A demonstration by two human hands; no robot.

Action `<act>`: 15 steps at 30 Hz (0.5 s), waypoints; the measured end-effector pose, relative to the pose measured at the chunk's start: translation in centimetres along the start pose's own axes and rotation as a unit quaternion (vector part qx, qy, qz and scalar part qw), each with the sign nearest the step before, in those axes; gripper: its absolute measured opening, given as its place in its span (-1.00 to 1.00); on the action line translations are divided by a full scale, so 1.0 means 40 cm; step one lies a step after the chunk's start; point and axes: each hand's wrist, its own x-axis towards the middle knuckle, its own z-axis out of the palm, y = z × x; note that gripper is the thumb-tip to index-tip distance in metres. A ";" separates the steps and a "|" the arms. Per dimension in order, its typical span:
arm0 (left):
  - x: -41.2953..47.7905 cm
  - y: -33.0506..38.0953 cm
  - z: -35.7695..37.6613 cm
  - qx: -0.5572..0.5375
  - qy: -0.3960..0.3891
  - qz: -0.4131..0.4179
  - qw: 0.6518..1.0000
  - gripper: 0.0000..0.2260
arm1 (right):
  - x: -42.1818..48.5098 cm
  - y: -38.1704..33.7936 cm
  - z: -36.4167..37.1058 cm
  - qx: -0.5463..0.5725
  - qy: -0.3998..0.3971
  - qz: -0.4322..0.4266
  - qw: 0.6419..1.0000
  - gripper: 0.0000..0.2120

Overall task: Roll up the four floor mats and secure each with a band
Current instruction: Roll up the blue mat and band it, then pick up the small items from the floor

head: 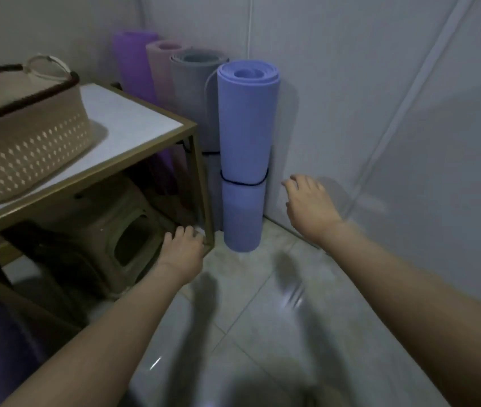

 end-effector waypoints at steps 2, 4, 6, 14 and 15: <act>-0.029 0.067 0.103 -0.008 -0.046 0.032 0.998 -0.65 | -0.089 0.016 0.090 -0.001 -0.040 0.000 0.999 -0.62; -0.059 0.133 0.208 0.004 -0.094 0.060 0.994 -0.65 | -0.175 0.033 0.183 0.011 -0.090 0.008 0.996 -0.63; -0.092 0.192 0.307 0.010 -0.134 0.086 0.987 -0.65 | -0.256 0.048 0.276 0.024 -0.149 0.015 0.988 -0.62; -0.187 0.366 0.618 -0.049 -0.276 0.152 0.948 -0.59 | -0.538 0.055 0.615 0.099 -0.345 0.048 0.932 -0.60; -0.194 0.379 0.649 -0.052 -0.290 0.160 0.942 -0.59 | -0.565 0.049 0.650 0.105 -0.362 0.048 0.925 -0.60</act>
